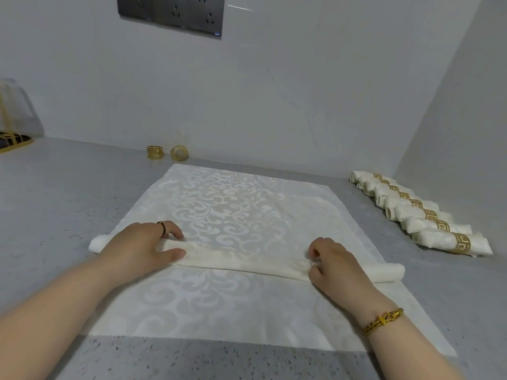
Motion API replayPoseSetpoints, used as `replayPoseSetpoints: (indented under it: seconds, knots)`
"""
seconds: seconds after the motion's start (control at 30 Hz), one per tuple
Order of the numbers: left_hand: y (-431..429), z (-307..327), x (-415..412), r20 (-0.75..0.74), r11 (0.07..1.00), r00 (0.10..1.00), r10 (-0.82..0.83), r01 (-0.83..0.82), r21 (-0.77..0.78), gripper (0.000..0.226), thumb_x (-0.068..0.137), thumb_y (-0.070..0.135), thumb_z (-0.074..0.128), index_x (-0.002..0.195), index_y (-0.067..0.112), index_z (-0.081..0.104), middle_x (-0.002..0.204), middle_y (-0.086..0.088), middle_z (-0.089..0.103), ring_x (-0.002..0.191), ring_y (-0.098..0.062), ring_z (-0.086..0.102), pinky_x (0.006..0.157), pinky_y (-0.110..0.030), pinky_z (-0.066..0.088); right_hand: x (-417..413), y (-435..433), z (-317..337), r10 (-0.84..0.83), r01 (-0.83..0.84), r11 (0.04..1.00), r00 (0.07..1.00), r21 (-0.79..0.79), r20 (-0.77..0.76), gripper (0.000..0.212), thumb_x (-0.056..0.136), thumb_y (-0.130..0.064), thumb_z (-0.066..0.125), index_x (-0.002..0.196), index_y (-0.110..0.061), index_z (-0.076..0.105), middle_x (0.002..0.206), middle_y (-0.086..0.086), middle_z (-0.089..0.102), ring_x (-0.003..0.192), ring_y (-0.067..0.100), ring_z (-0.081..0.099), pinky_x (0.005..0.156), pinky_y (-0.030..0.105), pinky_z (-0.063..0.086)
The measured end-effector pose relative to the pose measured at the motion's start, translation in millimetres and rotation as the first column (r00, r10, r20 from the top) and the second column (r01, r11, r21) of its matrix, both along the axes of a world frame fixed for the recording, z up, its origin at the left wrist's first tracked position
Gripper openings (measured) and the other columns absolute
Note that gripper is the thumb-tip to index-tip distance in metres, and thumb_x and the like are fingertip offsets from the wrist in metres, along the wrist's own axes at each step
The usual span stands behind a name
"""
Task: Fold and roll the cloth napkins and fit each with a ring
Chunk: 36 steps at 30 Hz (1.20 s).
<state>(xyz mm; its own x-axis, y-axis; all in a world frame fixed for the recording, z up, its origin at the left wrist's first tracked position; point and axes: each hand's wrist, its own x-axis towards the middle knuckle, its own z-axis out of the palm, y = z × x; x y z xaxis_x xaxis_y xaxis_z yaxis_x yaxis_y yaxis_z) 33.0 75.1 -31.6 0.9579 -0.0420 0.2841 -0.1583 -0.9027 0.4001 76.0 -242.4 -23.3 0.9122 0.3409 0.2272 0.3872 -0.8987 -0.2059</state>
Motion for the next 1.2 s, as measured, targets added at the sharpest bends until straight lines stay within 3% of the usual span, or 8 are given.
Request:
replayPoseSetpoints:
  seconds: [0.1,0.3,0.37,0.5,0.63,0.87,0.97,1.2]
  knots:
    - [-1,-2,-1,0.093,0.994,0.99,-0.104,0.101,0.039,0.022,0.077,0.045,0.061,0.078,0.049,0.04,0.086,0.028,0.054,0.088,0.003,0.051,0.077,-0.01,0.035,1,-1,-5,0.16,-0.178,0.981,0.968,0.079,0.195,0.021,0.068,0.004,0.051,0.076,-0.014,0.06,0.078,-0.006,0.051,0.073,0.012,0.042,0.06,0.016,0.031]
    - [1,-2,-7,0.05,0.979,0.979,-0.2,0.198,0.05,0.032,0.051,0.071,0.034,0.076,0.054,0.044,0.116,0.055,0.017,0.107,0.02,0.032,0.085,-0.001,0.031,-6,-13,0,0.258,-0.241,0.948,0.965,0.208,-0.058,0.023,0.077,-0.018,0.067,0.078,-0.035,0.052,0.086,-0.021,0.053,0.086,-0.003,0.047,0.074,0.006,0.034]
    - [1,-3,-5,0.057,0.98,0.98,-0.192,0.188,0.063,0.04,0.051,0.073,0.032,0.081,0.052,0.049,0.105,0.059,0.03,0.104,0.024,0.034,0.084,0.0,0.032,-5,-13,2,0.249,-0.232,0.952,0.967,0.199,-0.061,0.025,0.079,-0.017,0.066,0.08,-0.036,0.05,0.086,-0.022,0.052,0.085,-0.004,0.048,0.073,0.007,0.034]
    - [3,-5,-2,0.113,0.99,0.987,-0.114,0.104,0.091,0.059,0.066,0.067,0.027,0.095,0.033,0.067,0.085,0.026,0.062,0.088,0.002,0.054,0.079,-0.015,0.04,-4,-9,4,0.17,-0.161,0.966,0.985,0.201,-0.024,0.017,0.087,-0.015,0.056,0.087,-0.032,0.055,0.081,-0.023,0.052,0.08,-0.003,0.052,0.07,0.005,0.036]
    - [-4,-6,6,0.169,0.994,0.985,0.015,-0.033,0.102,0.024,0.091,0.032,0.047,0.11,0.026,0.06,0.094,0.003,0.066,0.085,-0.014,0.052,0.068,-0.025,0.034,1,-3,3,0.076,-0.079,0.97,0.997,0.231,0.024,0.025,0.091,-0.014,0.049,0.115,-0.019,0.053,0.099,-0.009,0.057,0.097,0.016,0.057,0.071,0.018,0.037]
    - [-4,-10,6,0.198,0.996,0.98,0.011,-0.028,0.086,0.018,0.085,0.039,0.053,0.094,0.024,0.059,0.093,-0.001,0.068,0.089,-0.023,0.06,0.069,-0.027,0.033,10,-3,-11,0.083,-0.114,0.982,0.978,0.153,0.191,0.016,0.076,-0.013,0.049,0.077,-0.009,0.064,0.08,0.004,0.065,0.08,0.029,0.056,0.069,0.029,0.034]
    - [-1,-9,1,0.201,0.994,0.977,-0.066,0.048,0.094,0.064,0.065,0.065,0.037,0.098,0.02,0.07,0.096,0.019,0.059,0.092,-0.007,0.053,0.085,-0.022,0.032,6,-5,-10,0.079,-0.094,0.99,0.987,0.102,0.142,0.021,0.073,-0.022,0.059,0.086,-0.008,0.069,0.092,0.004,0.07,0.092,0.029,0.057,0.078,0.031,0.034]
    - [-1,-2,0,0.254,0.947,0.956,-0.145,0.059,0.317,0.039,0.074,0.044,0.039,0.068,0.026,0.073,0.07,0.017,0.066,0.061,-0.011,0.064,0.067,-0.008,0.03,2,-2,-1,0.118,-0.12,0.993,0.987,0.006,0.108,0.022,0.088,-0.013,0.053,0.106,-0.011,0.066,0.107,0.004,0.067,0.102,0.024,0.058,0.099,0.027,0.03]
